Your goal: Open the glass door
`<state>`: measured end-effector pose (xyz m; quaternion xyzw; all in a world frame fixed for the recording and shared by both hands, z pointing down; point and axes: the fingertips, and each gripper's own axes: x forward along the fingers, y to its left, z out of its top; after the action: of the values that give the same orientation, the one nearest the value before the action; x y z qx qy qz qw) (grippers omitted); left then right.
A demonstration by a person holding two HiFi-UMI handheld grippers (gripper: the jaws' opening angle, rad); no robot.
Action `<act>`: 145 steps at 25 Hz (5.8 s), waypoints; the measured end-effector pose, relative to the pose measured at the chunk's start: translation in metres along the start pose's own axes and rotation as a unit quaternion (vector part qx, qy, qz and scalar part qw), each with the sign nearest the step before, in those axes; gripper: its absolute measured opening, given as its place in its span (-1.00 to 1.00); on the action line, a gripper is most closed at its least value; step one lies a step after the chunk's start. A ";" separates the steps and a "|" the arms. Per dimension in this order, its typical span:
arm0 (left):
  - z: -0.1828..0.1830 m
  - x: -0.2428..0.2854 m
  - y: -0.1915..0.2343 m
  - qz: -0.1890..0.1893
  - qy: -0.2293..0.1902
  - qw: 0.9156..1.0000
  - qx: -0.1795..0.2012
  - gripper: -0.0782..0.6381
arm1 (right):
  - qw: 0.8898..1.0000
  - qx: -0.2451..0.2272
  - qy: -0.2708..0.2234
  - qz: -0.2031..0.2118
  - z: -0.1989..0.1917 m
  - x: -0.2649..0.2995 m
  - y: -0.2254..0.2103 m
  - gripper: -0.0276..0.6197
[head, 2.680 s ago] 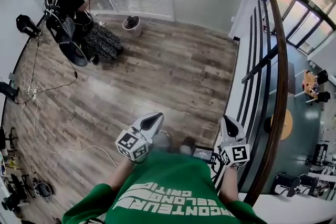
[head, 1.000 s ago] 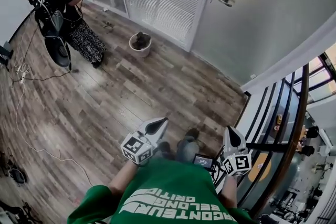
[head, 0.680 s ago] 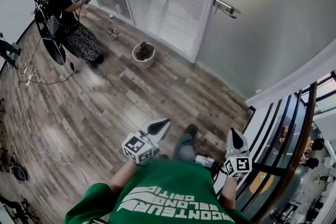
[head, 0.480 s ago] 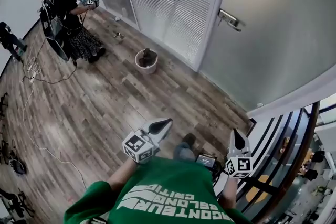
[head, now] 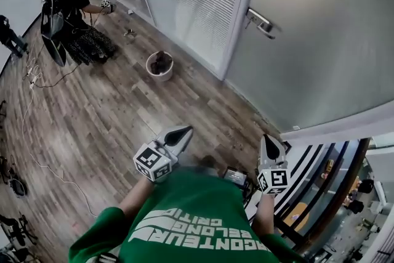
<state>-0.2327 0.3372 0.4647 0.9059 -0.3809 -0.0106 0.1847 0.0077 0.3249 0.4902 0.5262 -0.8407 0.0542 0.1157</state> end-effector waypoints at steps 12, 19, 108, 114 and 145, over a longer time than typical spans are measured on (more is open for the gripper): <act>0.004 0.083 0.039 -0.010 0.002 1.000 -0.016 -0.73 | 1.000 -0.016 0.012 0.007 0.009 0.074 -0.055 -0.93; 0.032 0.150 0.073 -0.034 -0.002 0.999 -0.014 -0.73 | 0.999 -0.026 0.019 -0.002 0.027 0.131 -0.096 -0.93; 0.109 0.273 0.232 0.149 -0.071 0.985 -0.042 -0.73 | 0.799 -0.243 0.520 0.178 -0.093 0.470 -0.229 -0.74; 0.108 0.276 0.232 0.147 -0.076 0.985 -0.042 -0.73 | 0.771 -0.289 0.548 0.146 -0.098 0.464 -0.248 -0.93; 0.065 0.255 0.254 0.133 -0.055 0.988 -0.061 -0.73 | 0.796 -0.206 0.517 0.237 -0.134 0.463 -0.240 -0.93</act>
<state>-0.2358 -0.0237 0.5224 0.8323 -0.5060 -0.0590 0.2184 0.0476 -0.1566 0.7291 0.1678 -0.7453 0.1698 0.6226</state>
